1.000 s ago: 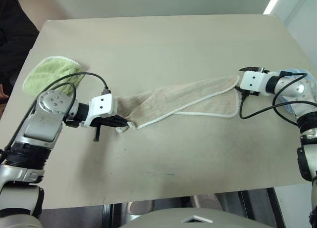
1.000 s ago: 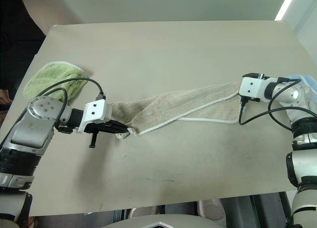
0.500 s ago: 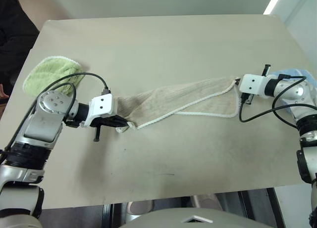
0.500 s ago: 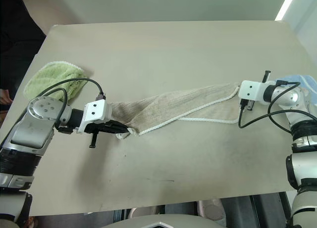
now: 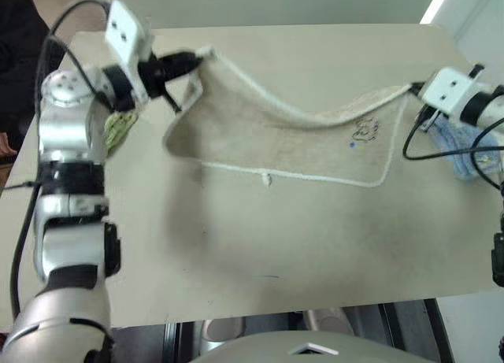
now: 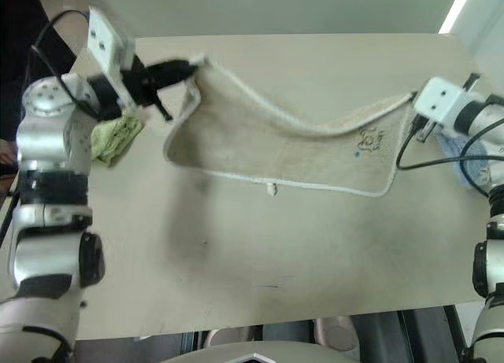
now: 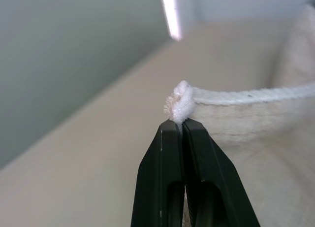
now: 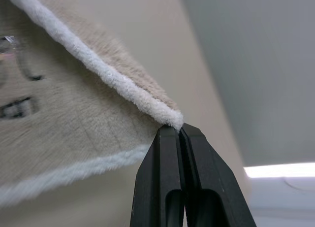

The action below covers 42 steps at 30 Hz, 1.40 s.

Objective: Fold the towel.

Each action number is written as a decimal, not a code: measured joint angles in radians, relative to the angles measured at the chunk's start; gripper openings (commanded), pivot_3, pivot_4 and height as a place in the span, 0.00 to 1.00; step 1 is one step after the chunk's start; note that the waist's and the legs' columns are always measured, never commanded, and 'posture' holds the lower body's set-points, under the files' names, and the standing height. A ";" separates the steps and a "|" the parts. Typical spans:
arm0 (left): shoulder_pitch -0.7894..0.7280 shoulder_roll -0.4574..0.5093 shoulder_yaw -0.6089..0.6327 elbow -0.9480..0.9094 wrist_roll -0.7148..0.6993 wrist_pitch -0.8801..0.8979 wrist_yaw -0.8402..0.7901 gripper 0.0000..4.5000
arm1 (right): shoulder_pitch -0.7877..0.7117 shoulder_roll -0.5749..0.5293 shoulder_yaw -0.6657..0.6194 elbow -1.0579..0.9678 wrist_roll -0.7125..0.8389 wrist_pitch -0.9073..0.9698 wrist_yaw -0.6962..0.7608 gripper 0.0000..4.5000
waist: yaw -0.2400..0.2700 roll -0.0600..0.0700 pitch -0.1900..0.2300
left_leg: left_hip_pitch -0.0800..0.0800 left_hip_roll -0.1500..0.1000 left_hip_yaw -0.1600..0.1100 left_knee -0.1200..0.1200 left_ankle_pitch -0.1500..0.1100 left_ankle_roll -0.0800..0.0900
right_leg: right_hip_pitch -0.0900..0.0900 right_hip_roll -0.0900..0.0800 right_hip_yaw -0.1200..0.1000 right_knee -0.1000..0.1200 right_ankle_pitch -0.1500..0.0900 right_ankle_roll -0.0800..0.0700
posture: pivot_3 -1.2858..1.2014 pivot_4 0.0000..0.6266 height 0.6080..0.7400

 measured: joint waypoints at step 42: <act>0.490 0.300 0.060 -0.351 -0.131 0.287 -0.211 0.00 | 0.375 -0.114 -0.153 -0.594 0.471 0.658 0.476 0.01 | -0.010 -0.002 0.001 | 0.027 0.001 0.008 0.001 0.002 0.003 | 0.024 0.003 0.009 0.001 -0.008 -0.010 | 0.52 0.24 1.00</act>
